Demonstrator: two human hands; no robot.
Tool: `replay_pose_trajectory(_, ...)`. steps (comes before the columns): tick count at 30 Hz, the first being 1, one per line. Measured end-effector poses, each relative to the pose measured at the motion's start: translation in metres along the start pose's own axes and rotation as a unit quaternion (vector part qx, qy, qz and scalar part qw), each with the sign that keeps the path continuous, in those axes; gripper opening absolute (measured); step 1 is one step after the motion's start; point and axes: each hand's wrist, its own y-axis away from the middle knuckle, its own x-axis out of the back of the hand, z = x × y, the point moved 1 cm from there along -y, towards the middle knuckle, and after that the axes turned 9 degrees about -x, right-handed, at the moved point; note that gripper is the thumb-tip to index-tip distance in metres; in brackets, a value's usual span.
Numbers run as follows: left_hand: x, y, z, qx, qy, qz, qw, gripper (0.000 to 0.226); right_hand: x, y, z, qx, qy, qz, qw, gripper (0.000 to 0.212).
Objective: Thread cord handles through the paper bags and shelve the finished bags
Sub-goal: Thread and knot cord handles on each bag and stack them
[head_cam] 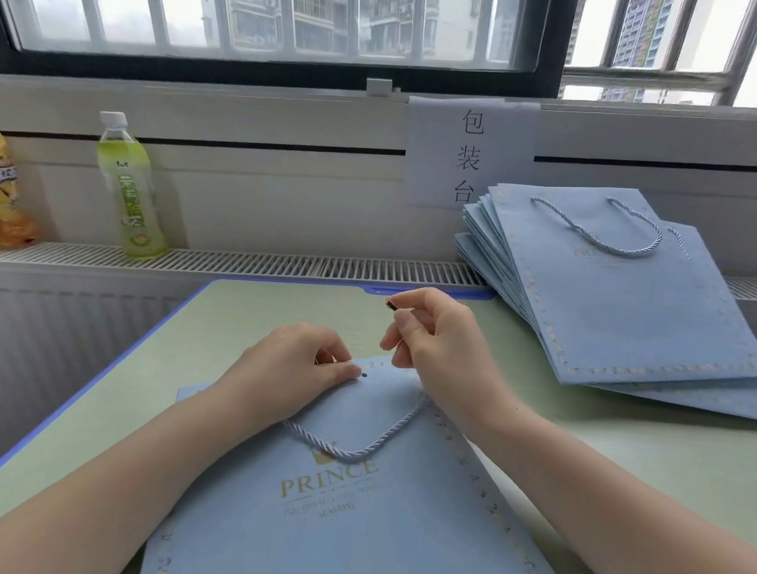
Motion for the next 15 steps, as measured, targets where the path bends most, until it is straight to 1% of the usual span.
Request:
replay_pose_trajectory(2, 0.0001, -0.0003, 0.0003, 0.001, 0.003, 0.006, 1.000, 0.011, -0.0005, -0.0005, 0.0015, -0.001, 0.011, -0.006, 1.000, 0.007)
replay_pose_trajectory(6, -0.0014, -0.0022, -0.0011, 0.010, 0.014, 0.010, 1.000, 0.020, -0.0009, -0.0008, 0.0035, 0.007, 0.040, -0.006, 0.999, 0.011)
replay_pose_trajectory(10, -0.0029, -0.0038, -0.0006, 0.040, 0.023, 0.018, 0.999, 0.032, -0.0010, 0.0013, 0.0033, 0.062, 0.128, 0.010, 0.990, 0.016)
replay_pose_trajectory(12, -0.0024, -0.0043, -0.0019, 0.053, 0.012, 0.013, 0.998, 0.036, -0.0017, 0.0028, 0.0027, 0.098, 0.184, 0.004, 0.978, 0.014)
replay_pose_trajectory(15, 0.0019, -0.0046, -0.0023, 0.070, 0.012, 0.004, 0.997, 0.041, -0.0057, 0.0046, 0.0036, 0.158, 0.301, -0.015, 0.940, 0.014)
